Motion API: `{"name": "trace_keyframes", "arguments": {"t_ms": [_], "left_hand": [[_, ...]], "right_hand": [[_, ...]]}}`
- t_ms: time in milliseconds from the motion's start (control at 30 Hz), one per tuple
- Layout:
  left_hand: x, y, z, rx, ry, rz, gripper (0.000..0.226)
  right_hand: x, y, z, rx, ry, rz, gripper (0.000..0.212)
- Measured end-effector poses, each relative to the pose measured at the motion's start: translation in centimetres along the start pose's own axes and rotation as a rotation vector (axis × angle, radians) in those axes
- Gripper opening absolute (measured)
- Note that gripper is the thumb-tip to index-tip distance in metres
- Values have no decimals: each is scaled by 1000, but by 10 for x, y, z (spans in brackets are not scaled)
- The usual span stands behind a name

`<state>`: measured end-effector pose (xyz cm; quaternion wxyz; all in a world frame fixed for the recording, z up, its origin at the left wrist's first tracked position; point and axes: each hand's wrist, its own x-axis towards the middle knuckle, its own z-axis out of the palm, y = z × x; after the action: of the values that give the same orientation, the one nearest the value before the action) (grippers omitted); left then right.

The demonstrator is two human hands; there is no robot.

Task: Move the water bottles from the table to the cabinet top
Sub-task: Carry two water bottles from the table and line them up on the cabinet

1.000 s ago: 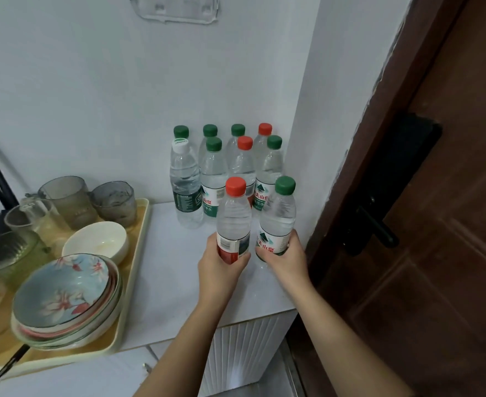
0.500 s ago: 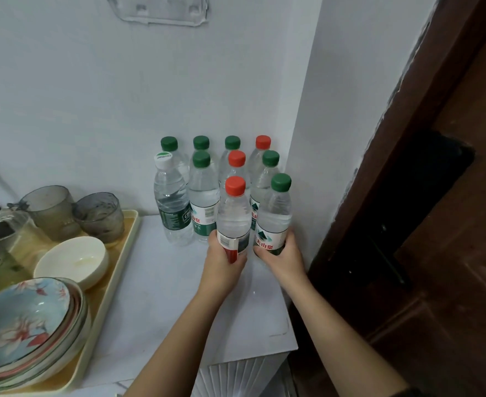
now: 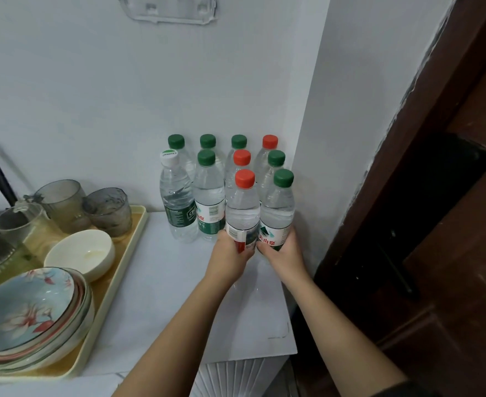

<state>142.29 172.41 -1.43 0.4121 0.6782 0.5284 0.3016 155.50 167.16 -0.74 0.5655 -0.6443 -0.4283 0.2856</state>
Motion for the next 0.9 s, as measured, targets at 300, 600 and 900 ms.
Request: {"name": "trace_keyframes", "arguments": {"t_ms": [300, 600, 900], "left_hand": [[2, 0, -1, 46, -4, -46, 56], [-2, 2, -4, 81, -9, -71, 52], [-7, 9, -4, 71, 18, -78, 49]], "right_hand": [[1, 2, -5, -7, -77, -11, 61], [0, 1, -16, 0, -178, 3, 56], [1, 8, -12, 11, -171, 15, 59]]}}
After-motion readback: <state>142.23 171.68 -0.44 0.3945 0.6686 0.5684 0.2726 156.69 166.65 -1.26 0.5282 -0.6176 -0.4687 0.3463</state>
